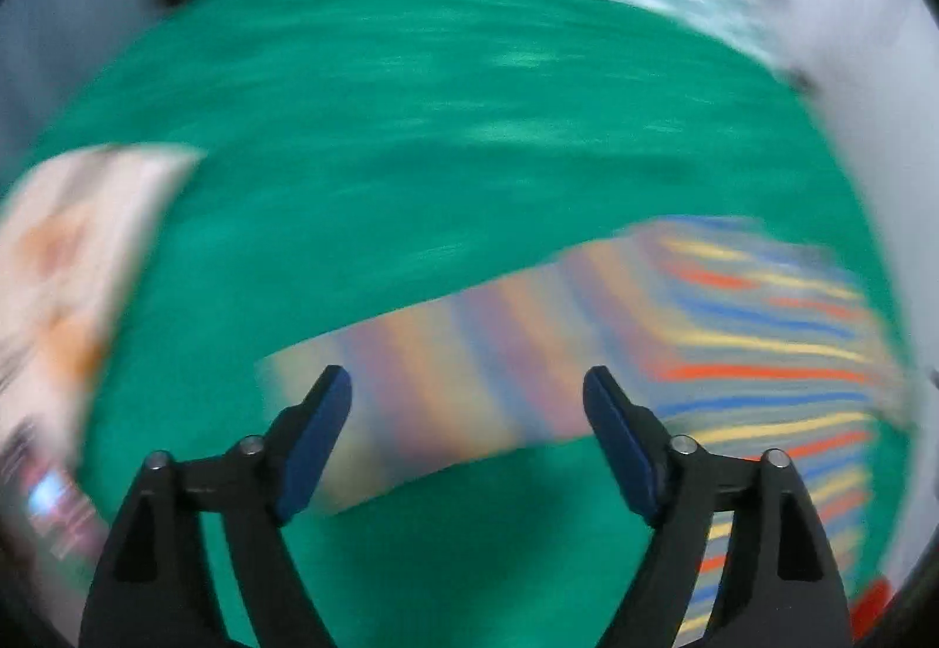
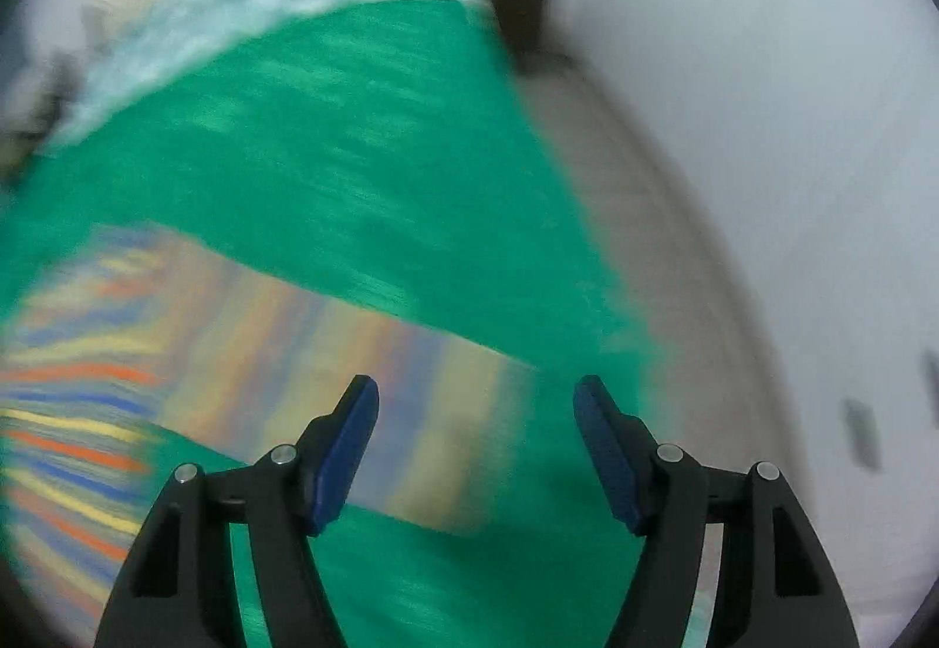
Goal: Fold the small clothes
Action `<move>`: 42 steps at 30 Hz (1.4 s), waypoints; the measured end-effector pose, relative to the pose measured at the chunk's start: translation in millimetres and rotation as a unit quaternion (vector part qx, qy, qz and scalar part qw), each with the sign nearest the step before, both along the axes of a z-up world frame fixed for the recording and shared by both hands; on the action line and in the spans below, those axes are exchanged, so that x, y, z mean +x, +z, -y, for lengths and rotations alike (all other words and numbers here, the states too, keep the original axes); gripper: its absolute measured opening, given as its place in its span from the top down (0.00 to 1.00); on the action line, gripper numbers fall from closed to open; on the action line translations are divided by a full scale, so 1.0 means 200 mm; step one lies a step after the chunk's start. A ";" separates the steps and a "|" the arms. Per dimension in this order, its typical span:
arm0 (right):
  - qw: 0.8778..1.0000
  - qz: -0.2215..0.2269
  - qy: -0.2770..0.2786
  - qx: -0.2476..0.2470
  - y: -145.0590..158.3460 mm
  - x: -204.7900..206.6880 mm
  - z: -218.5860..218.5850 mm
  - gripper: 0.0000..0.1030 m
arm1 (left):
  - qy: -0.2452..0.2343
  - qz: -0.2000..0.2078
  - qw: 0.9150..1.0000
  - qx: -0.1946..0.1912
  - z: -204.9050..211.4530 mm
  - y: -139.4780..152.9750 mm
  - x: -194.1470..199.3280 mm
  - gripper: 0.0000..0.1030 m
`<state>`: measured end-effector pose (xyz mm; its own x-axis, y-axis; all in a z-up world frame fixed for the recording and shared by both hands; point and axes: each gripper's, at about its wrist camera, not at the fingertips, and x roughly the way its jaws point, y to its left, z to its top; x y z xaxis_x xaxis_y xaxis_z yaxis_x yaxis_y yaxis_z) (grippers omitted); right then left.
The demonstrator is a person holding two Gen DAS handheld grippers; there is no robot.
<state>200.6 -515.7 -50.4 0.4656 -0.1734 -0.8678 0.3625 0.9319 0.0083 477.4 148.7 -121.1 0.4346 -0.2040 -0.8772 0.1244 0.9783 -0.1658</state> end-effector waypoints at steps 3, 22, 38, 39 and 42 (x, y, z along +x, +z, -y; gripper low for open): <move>0.993 0.023 0.093 0.064 -0.03 0.32 -0.25 0.33 | -0.082 0.000 0.996 0.022 0.36 -0.08 0.25 0.19; 0.935 -0.105 0.337 0.035 -0.57 1.22 -0.91 0.93 | -0.213 -0.017 0.973 0.084 0.94 -0.49 0.57 0.95; 0.968 -0.051 0.227 -0.098 -0.57 1.19 -0.84 0.33 | -0.074 0.078 0.985 0.137 0.88 -0.41 0.44 0.34; 0.972 -0.042 0.214 -0.090 -0.53 1.16 -0.79 0.25 | -0.060 0.084 0.987 0.122 0.82 -0.35 0.39 0.34; 0.978 -0.017 0.193 -0.076 -0.41 1.01 -0.70 0.25 | -0.053 0.080 0.992 0.078 0.66 -0.22 0.19 0.34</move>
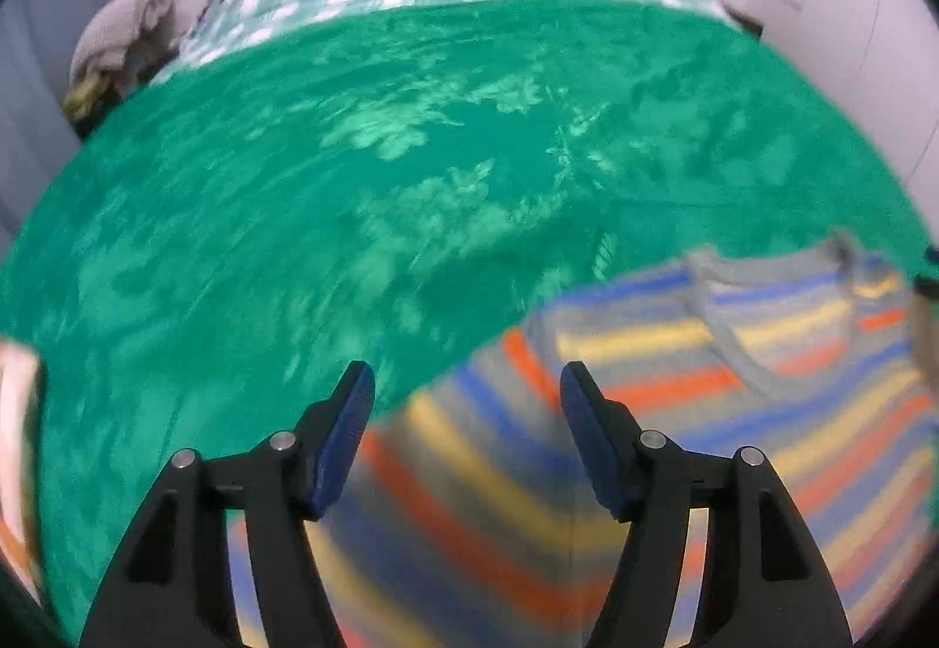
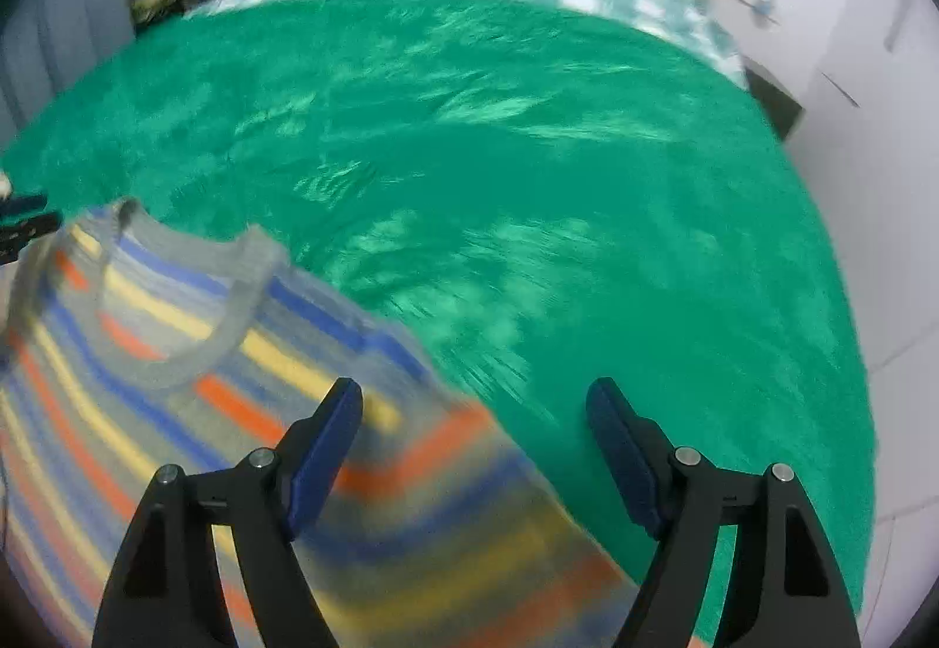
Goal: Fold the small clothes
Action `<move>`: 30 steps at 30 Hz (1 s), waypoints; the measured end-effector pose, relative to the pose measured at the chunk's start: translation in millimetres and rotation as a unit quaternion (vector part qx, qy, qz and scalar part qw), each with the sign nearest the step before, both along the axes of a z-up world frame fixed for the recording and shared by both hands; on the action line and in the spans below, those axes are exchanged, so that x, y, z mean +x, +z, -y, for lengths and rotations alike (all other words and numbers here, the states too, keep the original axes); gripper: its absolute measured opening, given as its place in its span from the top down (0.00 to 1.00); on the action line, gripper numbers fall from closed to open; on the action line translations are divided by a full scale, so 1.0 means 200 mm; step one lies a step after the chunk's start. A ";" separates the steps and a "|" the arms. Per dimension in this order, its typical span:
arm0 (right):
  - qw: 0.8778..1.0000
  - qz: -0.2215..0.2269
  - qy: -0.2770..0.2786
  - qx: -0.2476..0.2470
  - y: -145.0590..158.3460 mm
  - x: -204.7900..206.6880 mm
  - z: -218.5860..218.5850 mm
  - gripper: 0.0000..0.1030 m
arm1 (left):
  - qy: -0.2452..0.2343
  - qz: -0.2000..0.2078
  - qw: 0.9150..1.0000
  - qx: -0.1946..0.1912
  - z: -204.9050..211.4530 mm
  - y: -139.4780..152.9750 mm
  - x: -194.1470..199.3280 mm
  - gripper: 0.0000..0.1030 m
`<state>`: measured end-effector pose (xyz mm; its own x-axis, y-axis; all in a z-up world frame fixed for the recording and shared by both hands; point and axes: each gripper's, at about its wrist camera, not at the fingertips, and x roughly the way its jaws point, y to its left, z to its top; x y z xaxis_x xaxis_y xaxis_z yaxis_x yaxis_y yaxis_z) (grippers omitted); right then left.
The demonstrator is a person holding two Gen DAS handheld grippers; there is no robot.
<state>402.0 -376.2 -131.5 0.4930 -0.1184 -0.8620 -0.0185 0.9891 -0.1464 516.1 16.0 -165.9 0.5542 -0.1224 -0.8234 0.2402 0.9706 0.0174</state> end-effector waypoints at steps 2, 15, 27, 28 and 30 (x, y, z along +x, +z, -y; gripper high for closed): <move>1.000 -0.002 0.004 0.004 0.07 -0.14 0.01 0.25 | -0.026 0.007 1.000 0.003 -0.02 0.06 -0.22 0.28; 0.975 -0.121 0.165 0.083 -0.10 -1.48 -0.83 0.26 | -0.168 -0.097 0.978 0.076 0.23 -0.30 -1.61 0.17; 0.983 -0.179 0.030 0.030 -0.10 -2.07 -0.59 0.24 | -0.046 -0.119 0.988 0.090 -0.21 -0.02 -1.98 0.19; 0.986 -0.154 0.010 0.061 -0.03 -2.05 -0.52 0.24 | -0.032 -0.097 0.992 0.072 -0.22 0.04 -1.96 0.13; 0.988 -0.114 -0.024 0.097 0.05 -2.00 -0.39 0.24 | 0.008 -0.029 0.999 0.025 -0.25 0.20 -1.90 0.07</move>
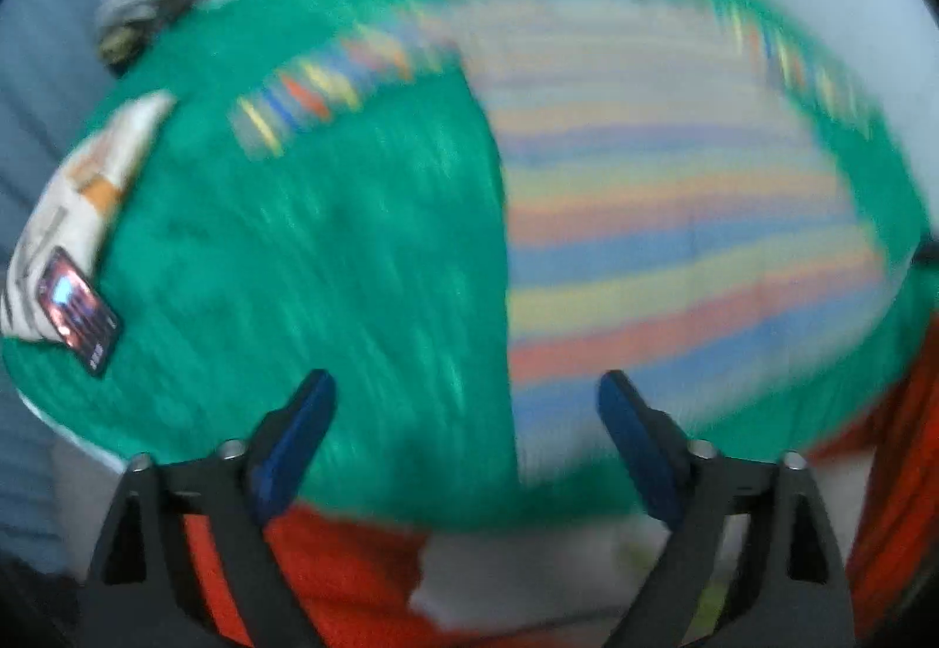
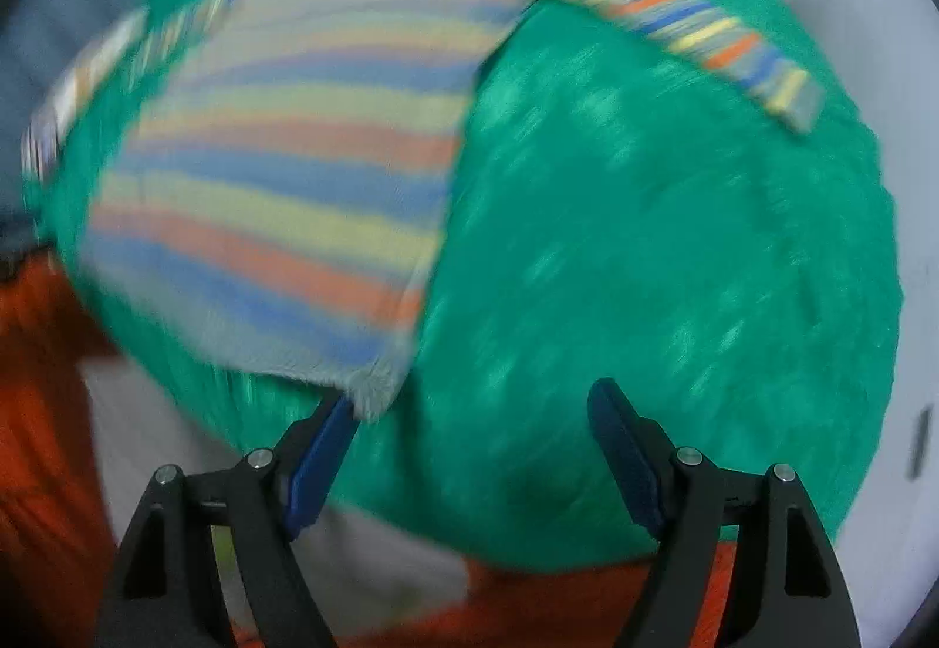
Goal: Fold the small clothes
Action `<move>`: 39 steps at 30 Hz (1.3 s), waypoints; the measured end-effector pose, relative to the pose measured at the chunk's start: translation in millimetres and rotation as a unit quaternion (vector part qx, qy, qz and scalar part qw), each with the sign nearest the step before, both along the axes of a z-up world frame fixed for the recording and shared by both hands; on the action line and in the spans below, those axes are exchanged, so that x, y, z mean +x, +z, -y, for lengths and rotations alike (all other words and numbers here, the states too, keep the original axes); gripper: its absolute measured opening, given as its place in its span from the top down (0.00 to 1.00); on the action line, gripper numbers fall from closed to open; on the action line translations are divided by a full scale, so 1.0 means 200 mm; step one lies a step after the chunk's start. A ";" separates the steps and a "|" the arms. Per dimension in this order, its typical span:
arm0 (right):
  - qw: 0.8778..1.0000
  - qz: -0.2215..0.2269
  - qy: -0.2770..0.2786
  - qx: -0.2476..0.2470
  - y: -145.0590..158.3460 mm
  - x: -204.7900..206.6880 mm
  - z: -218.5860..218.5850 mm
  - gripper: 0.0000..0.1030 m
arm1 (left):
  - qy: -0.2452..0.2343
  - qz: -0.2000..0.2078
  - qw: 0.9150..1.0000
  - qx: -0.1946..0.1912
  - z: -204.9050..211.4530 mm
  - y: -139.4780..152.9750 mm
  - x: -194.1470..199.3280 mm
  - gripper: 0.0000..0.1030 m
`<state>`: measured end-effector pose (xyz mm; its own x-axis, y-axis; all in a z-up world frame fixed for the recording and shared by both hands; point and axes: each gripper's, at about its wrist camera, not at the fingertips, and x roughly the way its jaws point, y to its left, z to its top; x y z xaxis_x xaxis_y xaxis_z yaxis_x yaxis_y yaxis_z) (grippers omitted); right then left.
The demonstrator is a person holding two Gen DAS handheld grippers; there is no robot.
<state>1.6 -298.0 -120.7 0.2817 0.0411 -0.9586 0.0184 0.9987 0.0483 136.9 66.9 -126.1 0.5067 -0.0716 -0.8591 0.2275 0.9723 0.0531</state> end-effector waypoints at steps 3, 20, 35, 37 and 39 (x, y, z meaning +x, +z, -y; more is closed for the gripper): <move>0.990 0.097 -0.087 0.053 0.14 0.14 0.31 0.24 | 0.048 0.058 0.995 -0.063 -0.03 0.10 0.11 0.06; 0.873 0.153 -0.383 0.261 -0.16 0.58 1.32 0.42 | 0.129 0.022 0.989 -0.065 -0.09 -0.25 0.15 0.06; 0.955 0.186 -0.229 0.030 0.40 1.04 0.67 0.98 | 0.141 0.000 0.987 -0.072 -0.11 -0.37 0.22 0.06; 0.963 0.199 -0.172 0.058 0.49 1.18 0.43 0.98 | 0.137 0.005 0.989 -0.064 -0.11 -0.37 0.22 0.06; 0.967 0.204 -0.120 0.091 0.53 1.33 0.17 0.98 | 0.136 0.011 0.989 -0.059 -0.11 -0.36 0.21 0.06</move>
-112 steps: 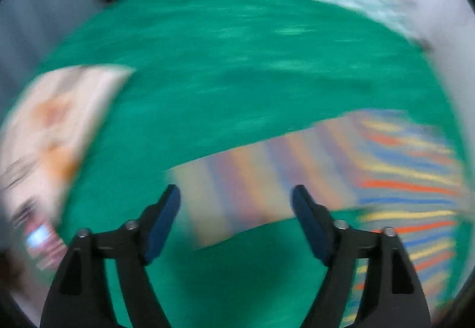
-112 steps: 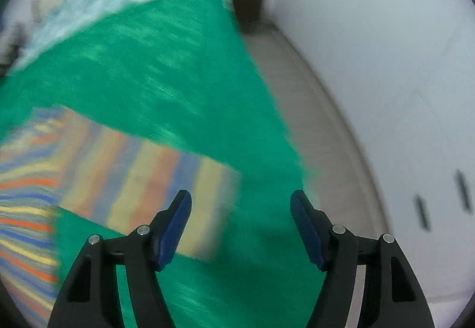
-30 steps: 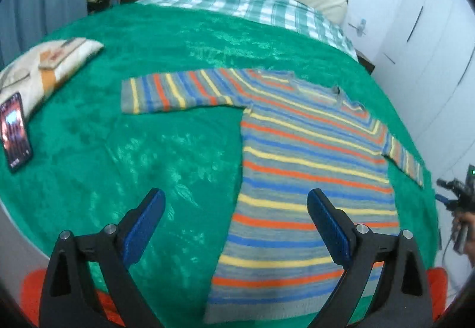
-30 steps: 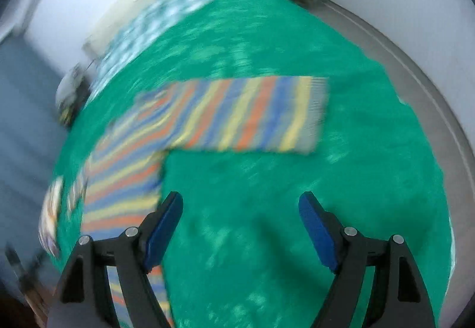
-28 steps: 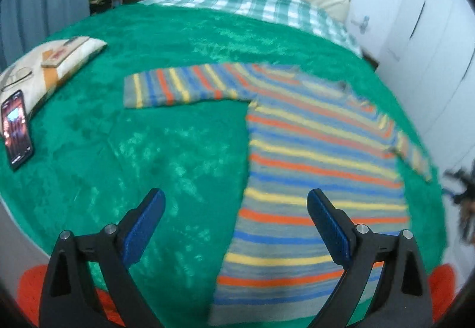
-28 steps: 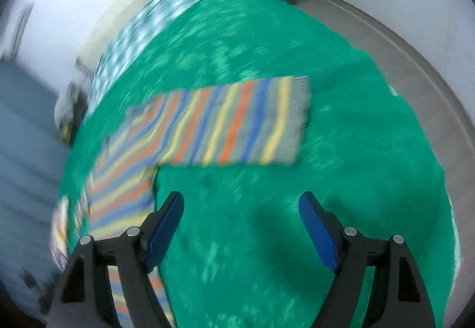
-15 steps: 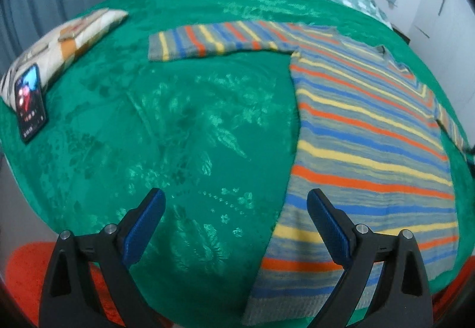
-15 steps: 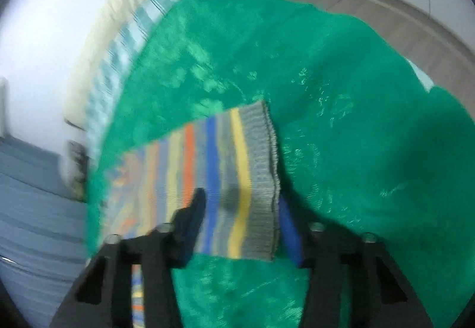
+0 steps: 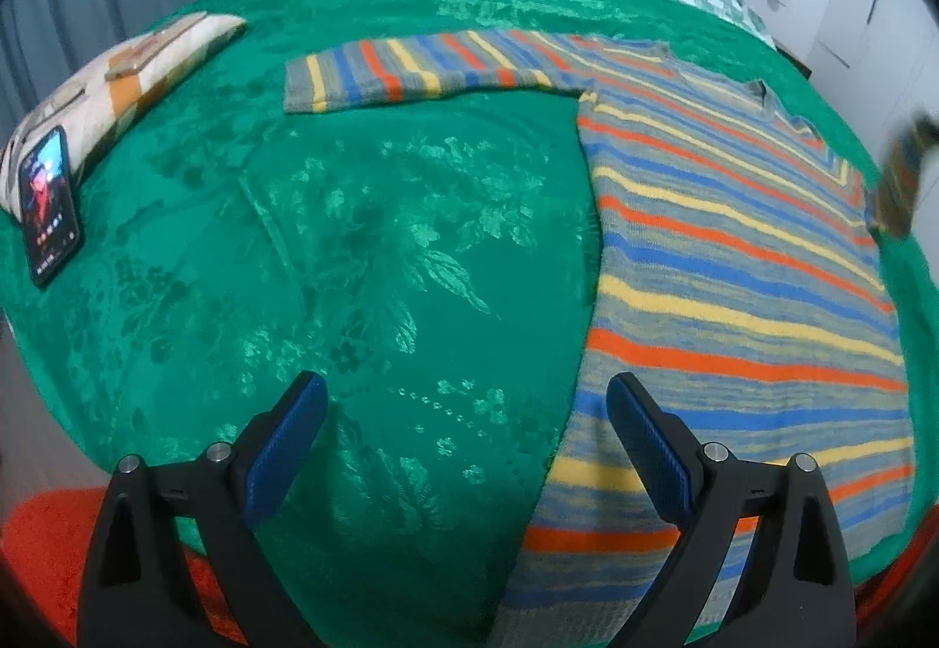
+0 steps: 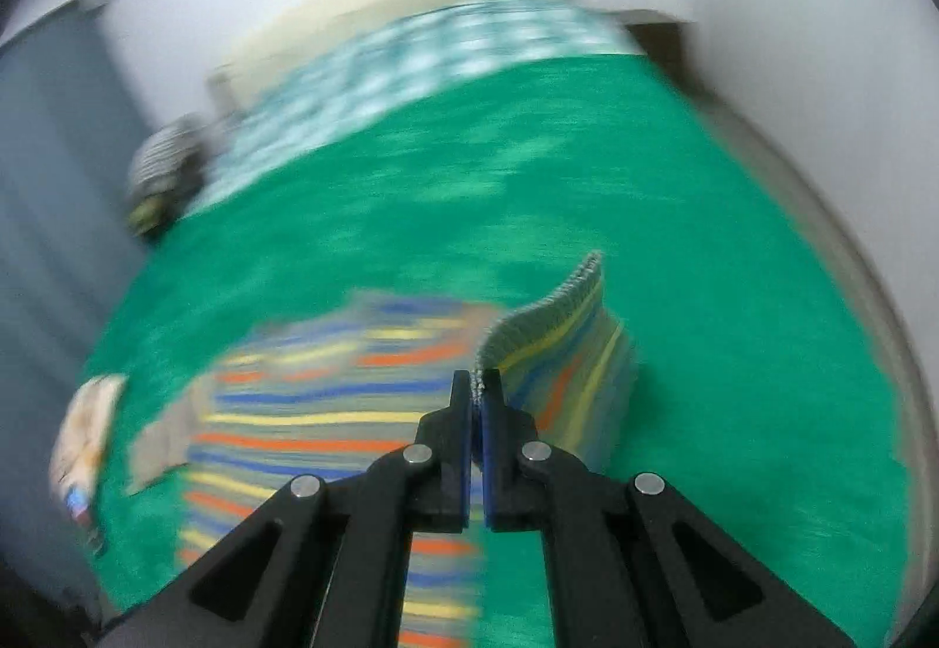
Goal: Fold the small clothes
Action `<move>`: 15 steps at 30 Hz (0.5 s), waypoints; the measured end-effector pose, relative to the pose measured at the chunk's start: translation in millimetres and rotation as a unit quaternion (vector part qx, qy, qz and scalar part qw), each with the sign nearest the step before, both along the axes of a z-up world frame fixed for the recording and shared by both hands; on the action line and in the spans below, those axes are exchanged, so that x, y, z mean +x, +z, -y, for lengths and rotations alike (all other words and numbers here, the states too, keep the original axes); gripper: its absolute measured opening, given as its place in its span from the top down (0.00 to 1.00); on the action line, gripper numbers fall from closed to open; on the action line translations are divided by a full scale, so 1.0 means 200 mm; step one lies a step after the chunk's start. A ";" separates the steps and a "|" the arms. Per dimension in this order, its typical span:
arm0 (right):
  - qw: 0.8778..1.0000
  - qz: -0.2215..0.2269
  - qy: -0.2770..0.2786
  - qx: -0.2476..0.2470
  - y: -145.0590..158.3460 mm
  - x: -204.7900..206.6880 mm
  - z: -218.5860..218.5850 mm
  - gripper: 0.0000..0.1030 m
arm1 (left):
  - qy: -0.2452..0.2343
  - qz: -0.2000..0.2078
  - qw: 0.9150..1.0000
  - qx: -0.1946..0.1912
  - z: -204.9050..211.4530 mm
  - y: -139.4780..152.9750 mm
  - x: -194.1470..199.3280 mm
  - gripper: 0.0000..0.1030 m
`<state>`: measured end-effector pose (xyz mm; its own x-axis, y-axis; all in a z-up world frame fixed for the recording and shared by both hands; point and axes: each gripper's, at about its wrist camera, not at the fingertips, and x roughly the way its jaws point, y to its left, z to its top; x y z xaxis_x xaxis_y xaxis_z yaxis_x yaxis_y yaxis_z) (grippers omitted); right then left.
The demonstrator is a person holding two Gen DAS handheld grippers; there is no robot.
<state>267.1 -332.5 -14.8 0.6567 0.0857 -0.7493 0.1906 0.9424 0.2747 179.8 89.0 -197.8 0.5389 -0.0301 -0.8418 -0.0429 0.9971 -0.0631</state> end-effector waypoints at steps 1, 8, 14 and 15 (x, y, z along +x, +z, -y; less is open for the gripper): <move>1.000 0.000 0.020 0.006 -0.01 0.08 -0.12 0.98 | 0.001 0.001 1.000 0.001 0.00 0.00 0.00 0.06; 0.974 -0.035 0.122 0.188 -0.38 0.34 -0.49 0.41 | 0.022 -0.032 0.999 -0.005 -0.04 -0.06 0.04 0.06; 0.936 0.023 0.094 0.339 -0.44 0.20 -0.19 0.27 | 0.019 -0.036 0.999 -0.014 -0.04 -0.07 0.05 0.06; 0.943 0.017 0.079 0.323 -0.43 0.21 -0.14 0.27 | 0.018 -0.037 0.999 -0.015 -0.04 -0.07 0.05 0.06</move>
<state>308.3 -304.1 -101.6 0.6203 0.6157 -0.4858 0.0424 0.5922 0.8047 190.2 97.0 -212.3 0.4758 -0.0377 -0.8787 -0.0849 0.9924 -0.0886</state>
